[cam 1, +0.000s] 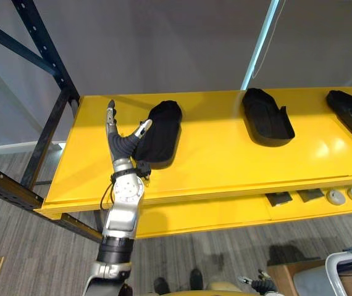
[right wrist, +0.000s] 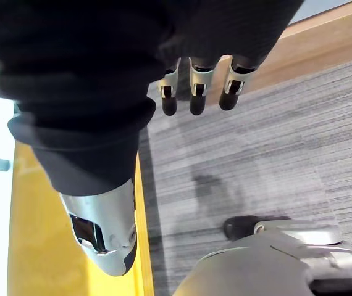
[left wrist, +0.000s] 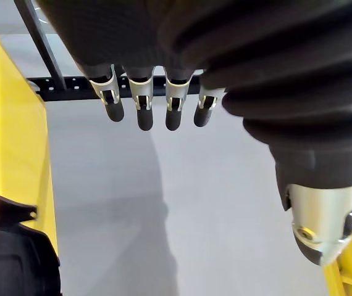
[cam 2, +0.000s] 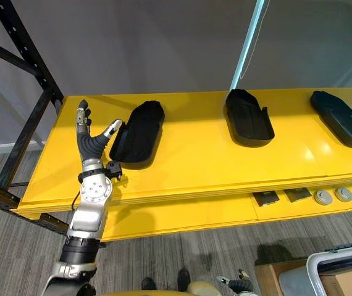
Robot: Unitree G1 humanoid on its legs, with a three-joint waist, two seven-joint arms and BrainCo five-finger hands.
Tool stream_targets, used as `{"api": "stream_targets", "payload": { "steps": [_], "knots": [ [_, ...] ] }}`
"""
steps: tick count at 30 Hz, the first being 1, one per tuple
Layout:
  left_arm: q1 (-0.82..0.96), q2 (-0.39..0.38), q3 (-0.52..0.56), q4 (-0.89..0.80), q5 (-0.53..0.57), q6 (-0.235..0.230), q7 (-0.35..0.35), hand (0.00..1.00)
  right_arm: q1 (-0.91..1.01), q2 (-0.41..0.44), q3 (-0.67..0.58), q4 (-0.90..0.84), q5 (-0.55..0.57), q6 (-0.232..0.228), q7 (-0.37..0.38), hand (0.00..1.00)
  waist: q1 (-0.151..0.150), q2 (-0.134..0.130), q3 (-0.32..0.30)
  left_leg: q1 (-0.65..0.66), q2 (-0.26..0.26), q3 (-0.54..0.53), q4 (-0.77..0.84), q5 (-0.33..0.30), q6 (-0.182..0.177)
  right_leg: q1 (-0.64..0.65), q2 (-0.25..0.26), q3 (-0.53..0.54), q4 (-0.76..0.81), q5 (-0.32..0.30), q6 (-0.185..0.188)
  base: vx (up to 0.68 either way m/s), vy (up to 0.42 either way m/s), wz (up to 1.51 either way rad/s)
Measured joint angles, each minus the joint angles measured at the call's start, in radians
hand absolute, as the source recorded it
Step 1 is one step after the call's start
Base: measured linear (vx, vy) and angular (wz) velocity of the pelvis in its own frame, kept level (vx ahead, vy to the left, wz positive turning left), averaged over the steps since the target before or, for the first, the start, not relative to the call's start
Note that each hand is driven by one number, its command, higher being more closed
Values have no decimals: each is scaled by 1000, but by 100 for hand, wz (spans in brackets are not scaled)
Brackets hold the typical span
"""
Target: Walk over and take plastic housings, then place them on the shelf
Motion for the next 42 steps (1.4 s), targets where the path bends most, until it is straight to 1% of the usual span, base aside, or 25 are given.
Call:
{"api": "stream_targets", "payload": {
  "steps": [1,4,5,7,9,11,16,19,22,24,29,32,33,39,42],
  "knots": [
    [16,-2,-12,0,11,0,-5,100,1,0,0,0,0,-2,0,0,0,0,0,0,0,0,0,-1,2,2,0,0,-2,1,2,0,0,0],
    [113,-2,-70,-29,85,-12,-10,100,13,2,0,-4,1,-19,-4,0,8,1,0,0,-2,2,0,-13,9,2,-1,5,-3,1,2,4,12,-2],
    [136,7,-84,-29,117,-19,-19,100,16,2,0,-10,0,-20,-6,0,19,1,0,3,-3,5,0,-13,10,2,-1,5,-2,0,4,0,0,0],
    [166,13,-102,-29,138,-25,-32,100,18,1,0,-9,0,-20,-8,0,22,1,0,10,-4,9,0,-13,10,10,-2,5,-1,-3,9,0,0,0],
    [185,26,-105,-29,153,-28,-33,100,19,1,2,-9,0,-20,-18,0,24,1,-1,14,-4,11,0,-13,10,9,-3,5,7,-9,19,0,0,0],
    [194,37,-104,-19,171,-28,-33,100,19,1,3,-9,0,-19,-21,0,24,1,-1,14,-4,12,0,-13,10,7,-4,5,11,-11,21,0,0,0],
    [194,68,-114,65,241,-27,-47,100,17,-1,10,-8,-1,-18,-22,0,23,0,-6,-1,-6,20,0,-13,10,-11,-6,9,12,-13,24,-14,-7,-4],
    [194,73,-116,110,287,-26,-54,100,15,-2,14,-8,-1,-18,-23,0,20,0,-7,-2,-7,25,0,-14,10,-13,-6,11,10,-14,26,2,-10,-5],
    [194,80,-117,147,298,-23,-56,100,14,-8,33,-8,-2,-18,-23,0,20,0,-14,-11,-8,28,0,-14,10,-24,-7,13,9,-13,24,4,-4,-2],
    [192,88,-118,178,318,-21,-70,100,14,-8,33,-6,-2,-18,-23,0,18,-1,-16,-17,-9,27,0,-10,16,-27,-7,12,4,-10,22,0,0,0],
    [165,98,-130,195,328,-21,-73,100,10,-8,33,-3,-10,-16,-23,0,14,-1,-18,-19,-10,27,0,-10,16,-26,-7,10,-3,-9,21,20,-8,0],
    [127,108,-137,230,337,-20,-73,100,3,-12,44,0,-11,-13,-23,0,4,-1,-18,-20,-10,28,0,-10,16,-26,-7,11,-5,-9,21,0,0,0],
    [114,109,-137,245,337,-20,-73,100,-3,-12,46,0,-11,-11,-23,0,-3,-1,-18,-20,-9,29,0,-10,16,-26,-7,12,-5,-9,21,0,0,0],
    [35,113,-141,318,336,-13,-73,100,-28,-10,48,-1,-12,-12,-23,0,-6,0,-18,-21,-8,52,0,-10,16,-37,-4,37,-11,-1,18,-30,-17,-11],
    [20,117,-144,322,336,-6,-73,100,-33,-9,48,-1,-12,-12,-23,0,-9,0,-18,-27,-9,62,0,-10,16,-42,-4,45,-21,8,18,-24,-18,-10]
  ]
}}
